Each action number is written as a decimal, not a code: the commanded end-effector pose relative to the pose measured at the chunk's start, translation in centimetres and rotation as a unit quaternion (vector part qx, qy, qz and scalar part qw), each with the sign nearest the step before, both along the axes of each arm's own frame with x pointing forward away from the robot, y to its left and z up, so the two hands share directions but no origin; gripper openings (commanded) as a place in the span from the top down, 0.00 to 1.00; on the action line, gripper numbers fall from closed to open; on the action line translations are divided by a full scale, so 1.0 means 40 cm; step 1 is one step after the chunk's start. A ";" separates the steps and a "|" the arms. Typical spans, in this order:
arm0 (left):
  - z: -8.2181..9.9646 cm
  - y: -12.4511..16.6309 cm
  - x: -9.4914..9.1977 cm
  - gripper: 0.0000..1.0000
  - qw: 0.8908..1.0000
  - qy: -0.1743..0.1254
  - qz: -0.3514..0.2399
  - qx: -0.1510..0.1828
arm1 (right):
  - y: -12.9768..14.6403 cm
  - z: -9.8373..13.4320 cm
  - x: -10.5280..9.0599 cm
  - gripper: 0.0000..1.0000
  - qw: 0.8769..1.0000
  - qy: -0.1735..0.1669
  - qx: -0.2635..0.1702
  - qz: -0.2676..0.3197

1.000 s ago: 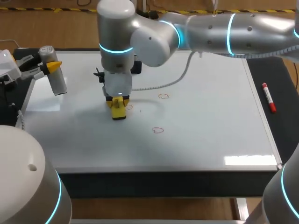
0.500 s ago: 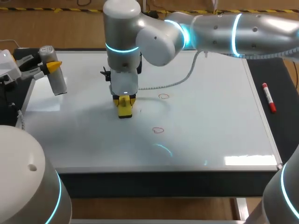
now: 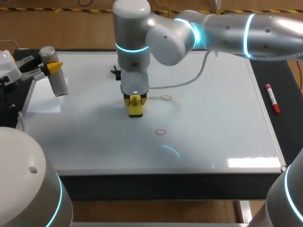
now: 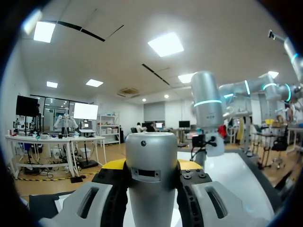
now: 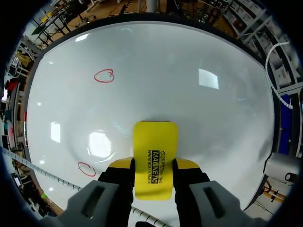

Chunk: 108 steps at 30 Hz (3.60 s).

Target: Pick up the inspection probe, press it on each red-marked spot on the whiteboard one by one, put down the probe, pick up the eraser, and wipe off all the red marks.

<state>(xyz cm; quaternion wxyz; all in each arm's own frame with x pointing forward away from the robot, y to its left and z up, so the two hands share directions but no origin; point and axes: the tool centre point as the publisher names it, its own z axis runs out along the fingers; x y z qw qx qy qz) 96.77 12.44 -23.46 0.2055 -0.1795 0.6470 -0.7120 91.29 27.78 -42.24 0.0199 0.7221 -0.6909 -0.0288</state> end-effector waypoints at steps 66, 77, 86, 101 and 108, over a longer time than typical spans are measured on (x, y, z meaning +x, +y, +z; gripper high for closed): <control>0.002 0.000 0.000 1.00 1.000 0.000 0.000 0.000 | -0.834 0.098 0.293 1.00 0.946 0.015 -0.009 -0.322; 0.002 0.000 0.000 1.00 1.000 0.000 0.000 0.000 | -0.834 0.098 0.293 1.00 0.946 0.015 -0.009 -0.322; 0.029 -0.058 -0.019 1.00 1.000 -0.012 -0.012 0.006 | -0.834 0.098 0.293 1.00 0.946 0.015 -0.009 -0.322; 0.040 -0.259 -0.070 1.00 0.999 0.001 -0.047 -0.009 | -0.834 0.098 0.293 1.00 0.946 0.015 -0.009 -0.322; 0.034 -0.379 -0.071 1.00 0.997 0.013 -0.072 -0.021 | -0.834 0.098 0.293 1.00 0.946 0.015 -0.009 -0.322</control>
